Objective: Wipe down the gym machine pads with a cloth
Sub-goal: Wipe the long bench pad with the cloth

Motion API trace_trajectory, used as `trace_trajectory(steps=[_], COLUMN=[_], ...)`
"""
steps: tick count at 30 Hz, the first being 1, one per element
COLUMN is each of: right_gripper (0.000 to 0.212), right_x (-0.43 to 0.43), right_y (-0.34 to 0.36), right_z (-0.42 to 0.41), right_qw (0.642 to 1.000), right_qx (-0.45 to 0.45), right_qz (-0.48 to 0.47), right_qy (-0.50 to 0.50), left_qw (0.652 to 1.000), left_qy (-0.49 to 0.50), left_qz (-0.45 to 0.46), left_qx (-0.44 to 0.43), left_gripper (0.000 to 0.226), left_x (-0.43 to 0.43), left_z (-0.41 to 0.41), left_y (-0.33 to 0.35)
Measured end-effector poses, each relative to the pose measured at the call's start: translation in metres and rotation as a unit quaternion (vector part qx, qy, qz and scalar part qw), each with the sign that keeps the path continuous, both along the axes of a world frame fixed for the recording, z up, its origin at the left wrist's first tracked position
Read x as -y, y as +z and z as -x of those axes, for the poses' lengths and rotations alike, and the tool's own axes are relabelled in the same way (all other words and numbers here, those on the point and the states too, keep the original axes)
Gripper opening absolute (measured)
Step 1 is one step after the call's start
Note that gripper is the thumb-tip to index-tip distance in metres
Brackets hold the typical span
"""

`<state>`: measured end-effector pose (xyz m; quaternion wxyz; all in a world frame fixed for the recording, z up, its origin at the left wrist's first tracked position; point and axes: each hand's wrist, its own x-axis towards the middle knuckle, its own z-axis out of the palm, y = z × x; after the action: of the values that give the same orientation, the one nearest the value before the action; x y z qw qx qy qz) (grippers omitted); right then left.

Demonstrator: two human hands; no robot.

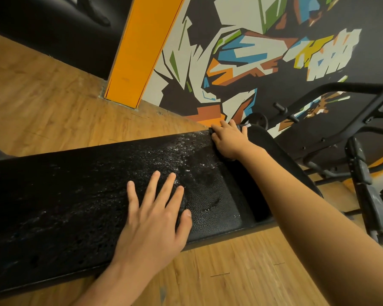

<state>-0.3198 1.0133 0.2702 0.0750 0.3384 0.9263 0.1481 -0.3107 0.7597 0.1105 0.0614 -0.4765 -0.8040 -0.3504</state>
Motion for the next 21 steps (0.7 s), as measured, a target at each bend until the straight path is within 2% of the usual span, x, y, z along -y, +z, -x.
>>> trace_trajectory(steps=[7, 15, 21], right_gripper=[0.051, 0.044, 0.051], right_x=[0.026, 0.02, 0.046], right_y=[0.0, -0.003, -0.008], right_z=[-0.047, -0.014, -0.074], right_qw=[0.999, 1.0, 0.999], right_qx=[0.002, -0.018, -0.026], right_qz=[0.028, -0.006, 0.008], right_qy=[0.016, -0.002, 0.026], left_qw=[1.0, 0.998, 0.997], left_qy=[-0.006, -0.025, -0.033], left_qz=[-0.001, 0.018, 0.013], left_qx=[0.01, 0.048, 0.064], left_gripper=[0.06, 0.065, 0.068], left_x=[0.002, 0.005, 0.006], left_z=[0.001, 0.004, 0.002], left_y=[0.002, 0.009, 0.012])
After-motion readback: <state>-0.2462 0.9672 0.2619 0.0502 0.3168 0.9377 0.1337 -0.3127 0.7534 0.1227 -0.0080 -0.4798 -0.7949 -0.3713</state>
